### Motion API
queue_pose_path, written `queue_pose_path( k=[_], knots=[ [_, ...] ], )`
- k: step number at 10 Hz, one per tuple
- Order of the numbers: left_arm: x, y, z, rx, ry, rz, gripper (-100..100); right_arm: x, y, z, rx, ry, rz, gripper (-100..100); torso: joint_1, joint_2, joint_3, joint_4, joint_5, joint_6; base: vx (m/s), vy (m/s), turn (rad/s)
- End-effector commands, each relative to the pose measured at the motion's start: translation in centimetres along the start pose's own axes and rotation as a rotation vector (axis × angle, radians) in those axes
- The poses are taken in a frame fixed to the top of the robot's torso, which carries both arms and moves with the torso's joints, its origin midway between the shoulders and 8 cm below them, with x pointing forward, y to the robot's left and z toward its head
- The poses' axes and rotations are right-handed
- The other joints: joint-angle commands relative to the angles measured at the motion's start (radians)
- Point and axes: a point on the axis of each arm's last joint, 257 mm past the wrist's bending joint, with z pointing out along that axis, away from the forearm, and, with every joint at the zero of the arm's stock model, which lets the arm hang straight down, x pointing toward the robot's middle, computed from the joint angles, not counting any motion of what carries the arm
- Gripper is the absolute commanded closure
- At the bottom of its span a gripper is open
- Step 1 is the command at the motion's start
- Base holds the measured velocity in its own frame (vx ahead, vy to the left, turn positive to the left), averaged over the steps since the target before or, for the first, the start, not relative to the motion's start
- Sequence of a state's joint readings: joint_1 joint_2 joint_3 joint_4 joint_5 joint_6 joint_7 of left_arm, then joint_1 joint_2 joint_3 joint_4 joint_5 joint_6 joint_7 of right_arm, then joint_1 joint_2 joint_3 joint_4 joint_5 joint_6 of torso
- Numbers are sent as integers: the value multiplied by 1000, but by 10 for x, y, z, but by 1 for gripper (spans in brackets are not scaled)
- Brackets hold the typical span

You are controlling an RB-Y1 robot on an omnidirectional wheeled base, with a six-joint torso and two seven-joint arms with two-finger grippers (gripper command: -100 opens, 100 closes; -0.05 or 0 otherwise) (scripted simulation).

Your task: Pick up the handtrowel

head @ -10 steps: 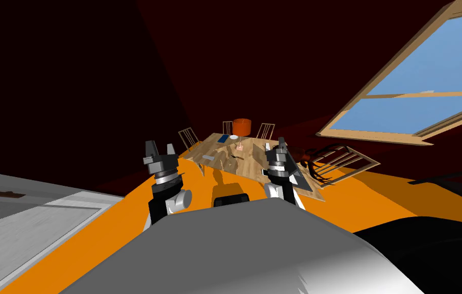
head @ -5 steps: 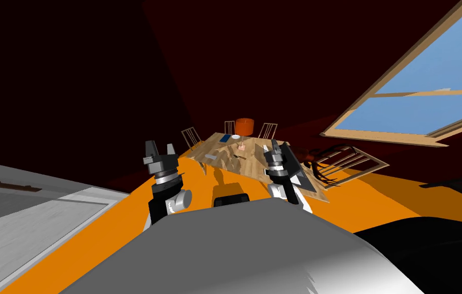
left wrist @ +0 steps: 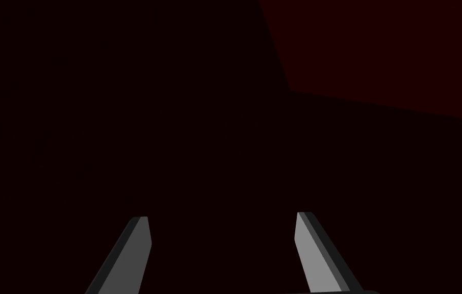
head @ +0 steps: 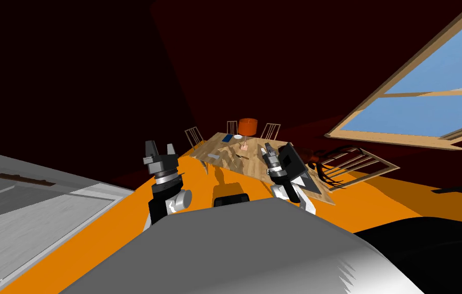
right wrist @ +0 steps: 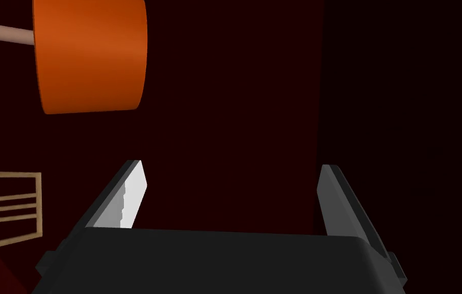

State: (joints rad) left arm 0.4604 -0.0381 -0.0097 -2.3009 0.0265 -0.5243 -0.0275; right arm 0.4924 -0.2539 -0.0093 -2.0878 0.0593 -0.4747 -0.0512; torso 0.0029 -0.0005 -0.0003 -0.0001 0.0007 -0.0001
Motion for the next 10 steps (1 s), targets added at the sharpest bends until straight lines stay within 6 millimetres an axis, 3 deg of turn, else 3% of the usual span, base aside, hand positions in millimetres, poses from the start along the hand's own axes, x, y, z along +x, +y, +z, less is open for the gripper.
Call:
queue_pose_path(
  k=[1,2,4,5,7,8,10],
  knots=[
    [0,0,0,0,0,0,0,5,-22,-4,47,54,-66,-100,0,0,0,0,0,0,6,76,125],
    [0,0,0,0,0,0,0,5,-23,-4,47,66,-75,-100,2,0,0,0,0,0,15,62,43],
    [0,0,0,0,0,0,0,11,-55,-13,112,146,-173,-100,1,-1,-1,0,0,0,29,66,96],
    [0,0,0,0,0,0,0,11,-57,-14,117,155,-181,-100,1,-2,-1,0,0,0,31,50,57],
    [0,0,0,0,0,0,0,14,-92,-27,183,242,-290,-100,0,-2,-1,0,0,0,45,66,113],
    [0,0,0,0,0,0,0,13,-96,-29,192,248,-295,-100,2,-3,-2,-1,0,0,49,63,58],
    [0,0,0,0,0,0,0,13,-132,-45,259,336,-409,-100,2,-2,-1,-1,0,0,43,84,134]
  ],
)
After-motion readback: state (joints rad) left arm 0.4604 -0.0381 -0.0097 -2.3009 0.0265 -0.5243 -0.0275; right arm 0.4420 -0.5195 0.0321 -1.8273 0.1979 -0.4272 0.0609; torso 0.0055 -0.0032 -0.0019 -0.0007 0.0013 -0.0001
